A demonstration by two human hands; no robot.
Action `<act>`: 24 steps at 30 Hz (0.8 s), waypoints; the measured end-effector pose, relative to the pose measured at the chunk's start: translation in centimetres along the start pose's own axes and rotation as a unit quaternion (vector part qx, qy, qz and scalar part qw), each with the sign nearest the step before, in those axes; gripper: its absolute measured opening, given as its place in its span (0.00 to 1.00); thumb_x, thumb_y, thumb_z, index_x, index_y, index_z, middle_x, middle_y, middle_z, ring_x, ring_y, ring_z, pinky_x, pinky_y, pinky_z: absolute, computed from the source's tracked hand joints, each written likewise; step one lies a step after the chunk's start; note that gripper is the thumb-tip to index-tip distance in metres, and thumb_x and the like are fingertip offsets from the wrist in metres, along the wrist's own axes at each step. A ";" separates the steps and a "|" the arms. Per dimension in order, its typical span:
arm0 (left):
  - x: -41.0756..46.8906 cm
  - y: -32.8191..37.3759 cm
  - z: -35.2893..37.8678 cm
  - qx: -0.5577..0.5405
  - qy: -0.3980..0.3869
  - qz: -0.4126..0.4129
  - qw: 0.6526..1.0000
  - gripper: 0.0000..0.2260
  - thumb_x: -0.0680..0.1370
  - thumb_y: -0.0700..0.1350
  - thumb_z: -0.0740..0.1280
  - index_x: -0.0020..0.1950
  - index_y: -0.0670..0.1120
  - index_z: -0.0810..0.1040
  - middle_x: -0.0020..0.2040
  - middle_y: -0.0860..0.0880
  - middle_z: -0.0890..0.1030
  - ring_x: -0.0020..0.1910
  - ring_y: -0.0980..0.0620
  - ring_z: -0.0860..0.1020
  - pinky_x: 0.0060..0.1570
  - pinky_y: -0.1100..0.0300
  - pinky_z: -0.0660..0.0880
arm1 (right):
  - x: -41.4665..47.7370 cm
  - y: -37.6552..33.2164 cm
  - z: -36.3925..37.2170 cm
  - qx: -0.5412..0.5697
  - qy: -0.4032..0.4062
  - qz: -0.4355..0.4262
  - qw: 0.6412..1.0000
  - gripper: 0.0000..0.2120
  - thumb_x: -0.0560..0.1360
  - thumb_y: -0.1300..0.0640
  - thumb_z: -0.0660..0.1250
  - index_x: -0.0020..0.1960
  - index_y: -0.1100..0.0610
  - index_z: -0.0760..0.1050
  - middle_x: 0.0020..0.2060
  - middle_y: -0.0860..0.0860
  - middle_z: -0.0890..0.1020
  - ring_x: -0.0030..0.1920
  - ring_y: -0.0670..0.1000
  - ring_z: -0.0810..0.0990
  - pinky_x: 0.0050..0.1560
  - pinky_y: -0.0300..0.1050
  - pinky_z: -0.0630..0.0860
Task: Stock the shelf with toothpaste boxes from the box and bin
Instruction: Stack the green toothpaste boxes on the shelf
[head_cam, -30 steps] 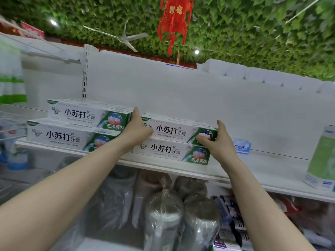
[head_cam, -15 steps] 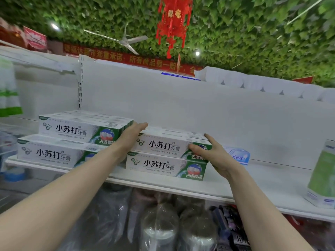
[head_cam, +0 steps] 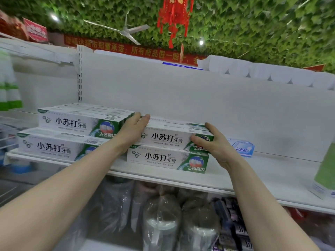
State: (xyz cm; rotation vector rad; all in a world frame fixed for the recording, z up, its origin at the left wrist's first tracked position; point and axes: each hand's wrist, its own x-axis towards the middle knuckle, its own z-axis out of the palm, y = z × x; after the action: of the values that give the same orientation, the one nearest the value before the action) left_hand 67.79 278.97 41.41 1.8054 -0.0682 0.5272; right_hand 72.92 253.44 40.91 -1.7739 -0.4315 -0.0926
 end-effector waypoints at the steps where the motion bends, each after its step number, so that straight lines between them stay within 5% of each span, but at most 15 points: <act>1: 0.0 0.0 -0.2 0.027 0.003 0.004 1.000 0.22 0.83 0.55 0.57 0.72 0.44 0.66 0.62 0.54 0.73 0.56 0.58 0.68 0.51 0.68 0.65 | -0.1 0.0 0.1 -0.009 0.008 0.001 1.000 0.52 0.60 0.47 0.78 0.78 0.52 0.57 0.60 0.46 0.77 0.52 0.48 0.83 0.52 0.45 0.80; 5: -0.3 -0.6 -1.0 0.130 0.007 0.008 0.991 0.43 0.75 0.68 0.60 0.79 0.43 0.51 0.77 0.48 0.61 0.73 0.50 0.63 0.67 0.58 0.60 | -1.3 0.3 0.6 -0.055 0.060 -0.013 0.997 0.47 0.68 0.47 0.78 0.78 0.49 0.55 0.60 0.44 0.75 0.52 0.45 0.81 0.51 0.44 0.80; 7: -0.7 -0.9 -1.3 0.161 -0.012 0.002 0.987 0.50 0.66 0.73 0.66 0.78 0.47 0.54 0.76 0.50 0.64 0.73 0.49 0.65 0.72 0.51 0.62 | -1.9 0.8 1.0 -0.081 0.096 -0.025 0.992 0.39 0.68 0.48 0.78 0.74 0.49 0.62 0.57 0.45 0.80 0.51 0.45 0.82 0.53 0.46 0.80; 10: -0.8 -1.3 -1.7 0.161 -0.020 0.005 0.987 0.43 0.65 0.60 0.76 0.74 0.47 0.62 0.66 0.54 0.75 0.62 0.51 0.76 0.64 0.51 0.73 | -2.3 1.5 1.5 -0.083 0.117 -0.036 0.989 0.24 0.70 0.54 0.77 0.61 0.47 0.70 0.49 0.44 0.83 0.48 0.46 0.83 0.52 0.49 0.81; 14: -0.9 -0.8 -1.4 0.156 -0.027 0.007 0.987 0.32 0.72 0.45 0.75 0.72 0.45 0.64 0.61 0.52 0.77 0.55 0.52 0.79 0.55 0.55 0.77 | -2.0 1.3 1.8 -0.101 0.128 -0.037 0.986 0.24 0.71 0.55 0.76 0.64 0.50 0.71 0.49 0.44 0.82 0.49 0.46 0.82 0.51 0.49 0.81; 19: -0.3 -0.6 -1.0 0.193 0.011 0.018 0.981 0.37 0.76 0.42 0.71 0.79 0.44 0.54 0.75 0.47 0.65 0.70 0.49 0.67 0.63 0.60 0.64 | -0.9 1.6 2.1 -0.127 0.111 -0.025 0.985 0.22 0.75 0.54 0.72 0.65 0.48 0.69 0.50 0.43 0.81 0.51 0.49 0.82 0.55 0.54 0.80; 24: 0.4 -0.6 -0.2 0.223 0.021 0.007 0.975 0.31 0.77 0.41 0.69 0.77 0.42 0.58 0.72 0.44 0.69 0.65 0.46 0.71 0.56 0.62 0.64 | 0.1 1.2 2.4 -0.165 0.114 0.007 0.980 0.22 0.76 0.52 0.71 0.66 0.52 0.68 0.53 0.48 0.80 0.53 0.52 0.81 0.55 0.56 0.80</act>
State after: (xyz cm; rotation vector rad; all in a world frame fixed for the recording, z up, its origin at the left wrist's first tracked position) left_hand 68.29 279.39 41.04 2.2303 0.0716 0.6261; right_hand 73.04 255.54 39.22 -2.0630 -0.2461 -0.3728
